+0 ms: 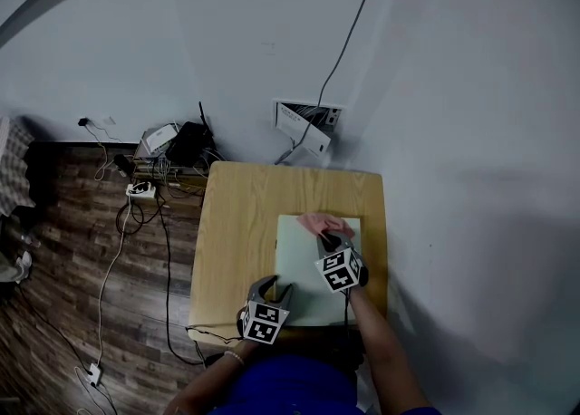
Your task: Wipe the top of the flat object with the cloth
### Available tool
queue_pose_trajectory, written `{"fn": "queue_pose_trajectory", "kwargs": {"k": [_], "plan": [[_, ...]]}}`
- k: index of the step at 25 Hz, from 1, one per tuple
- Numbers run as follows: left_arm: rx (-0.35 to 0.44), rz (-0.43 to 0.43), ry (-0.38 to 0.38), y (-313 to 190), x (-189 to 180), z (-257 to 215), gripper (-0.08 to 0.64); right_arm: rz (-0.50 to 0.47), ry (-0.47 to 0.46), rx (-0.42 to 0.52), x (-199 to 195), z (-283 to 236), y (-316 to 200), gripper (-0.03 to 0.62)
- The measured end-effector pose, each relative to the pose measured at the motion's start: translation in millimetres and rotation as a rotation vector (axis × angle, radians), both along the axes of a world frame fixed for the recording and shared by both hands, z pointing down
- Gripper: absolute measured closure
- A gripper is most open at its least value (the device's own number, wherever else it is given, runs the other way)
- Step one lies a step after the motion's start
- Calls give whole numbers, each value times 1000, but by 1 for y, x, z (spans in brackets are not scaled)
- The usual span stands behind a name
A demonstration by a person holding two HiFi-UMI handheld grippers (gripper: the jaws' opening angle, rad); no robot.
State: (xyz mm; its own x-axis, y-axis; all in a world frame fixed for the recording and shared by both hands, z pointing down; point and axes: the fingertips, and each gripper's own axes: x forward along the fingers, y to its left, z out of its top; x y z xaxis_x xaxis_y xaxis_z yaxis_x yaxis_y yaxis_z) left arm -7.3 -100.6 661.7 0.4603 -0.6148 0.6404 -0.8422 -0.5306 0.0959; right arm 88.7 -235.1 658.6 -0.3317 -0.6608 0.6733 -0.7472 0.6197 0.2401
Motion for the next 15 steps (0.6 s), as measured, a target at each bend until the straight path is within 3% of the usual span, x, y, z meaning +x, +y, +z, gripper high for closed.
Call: {"fn": "queue_pose_trajectory", "kwargs": {"k": [15], "plan": [[5, -5, -1, 1, 1, 1, 390, 154, 18, -6, 74, 3, 4, 577]]}}
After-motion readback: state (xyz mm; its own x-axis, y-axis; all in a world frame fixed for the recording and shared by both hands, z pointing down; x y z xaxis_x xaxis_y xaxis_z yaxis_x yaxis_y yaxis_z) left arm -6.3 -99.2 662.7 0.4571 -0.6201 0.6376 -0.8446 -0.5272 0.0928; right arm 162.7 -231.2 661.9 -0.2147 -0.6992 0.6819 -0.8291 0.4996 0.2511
